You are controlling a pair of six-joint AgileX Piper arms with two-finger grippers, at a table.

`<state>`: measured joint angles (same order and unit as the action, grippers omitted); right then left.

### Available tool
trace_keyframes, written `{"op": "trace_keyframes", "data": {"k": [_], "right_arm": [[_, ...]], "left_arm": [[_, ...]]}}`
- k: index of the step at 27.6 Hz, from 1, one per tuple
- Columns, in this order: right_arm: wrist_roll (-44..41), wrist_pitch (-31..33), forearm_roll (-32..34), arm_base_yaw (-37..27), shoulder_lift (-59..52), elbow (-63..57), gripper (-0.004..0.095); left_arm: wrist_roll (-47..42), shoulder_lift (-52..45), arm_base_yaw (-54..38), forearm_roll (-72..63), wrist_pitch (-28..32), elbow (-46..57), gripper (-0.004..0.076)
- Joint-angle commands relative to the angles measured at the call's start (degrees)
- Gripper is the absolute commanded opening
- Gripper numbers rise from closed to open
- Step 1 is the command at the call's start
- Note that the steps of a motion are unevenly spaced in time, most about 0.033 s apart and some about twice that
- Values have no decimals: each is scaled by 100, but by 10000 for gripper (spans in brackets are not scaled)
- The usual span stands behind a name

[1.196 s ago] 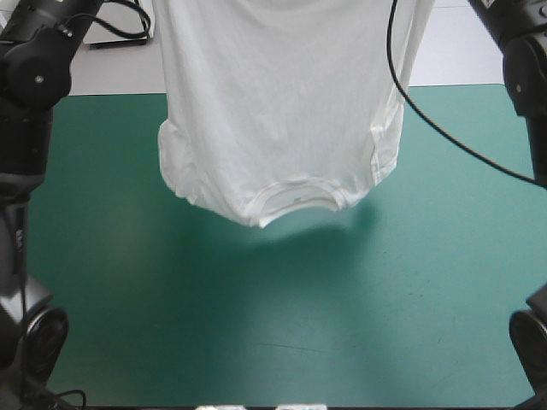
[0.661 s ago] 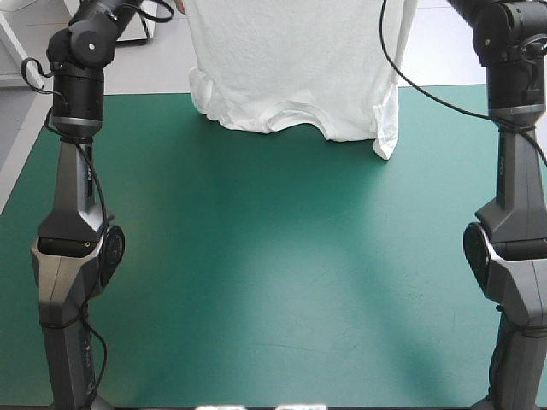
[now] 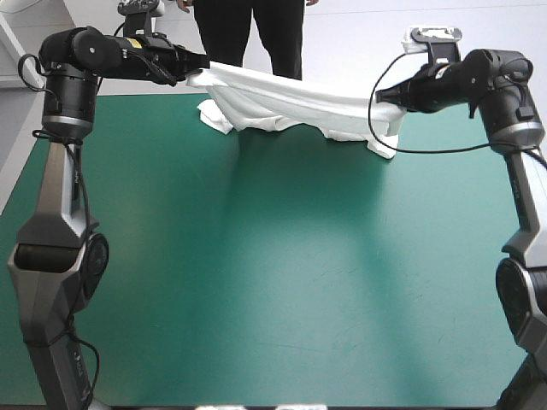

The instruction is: Fold the cloth

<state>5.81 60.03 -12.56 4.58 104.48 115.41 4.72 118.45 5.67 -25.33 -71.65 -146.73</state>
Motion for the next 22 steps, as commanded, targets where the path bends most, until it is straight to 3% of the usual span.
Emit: {"op": "trace_keyframes", "data": {"k": [1,6,9,22], "right_arm": [[52,-19,-143,-23,-823,-680,-13],[35,471,-169,-23,-1685,-2094,-13],[35,577,-84,103,-2023,-2624,-13],[-399,1145,416,1308,-2994,-5140,-13]], "left_arm": [[59,-1165,60,-44,-242,1284,-10],[116,-2870,217,530,-231,4397,-10],[77,-3539,410,828,-220,5419,-10],[-224,-5318,970,1139,-125,8385,-10]]}}
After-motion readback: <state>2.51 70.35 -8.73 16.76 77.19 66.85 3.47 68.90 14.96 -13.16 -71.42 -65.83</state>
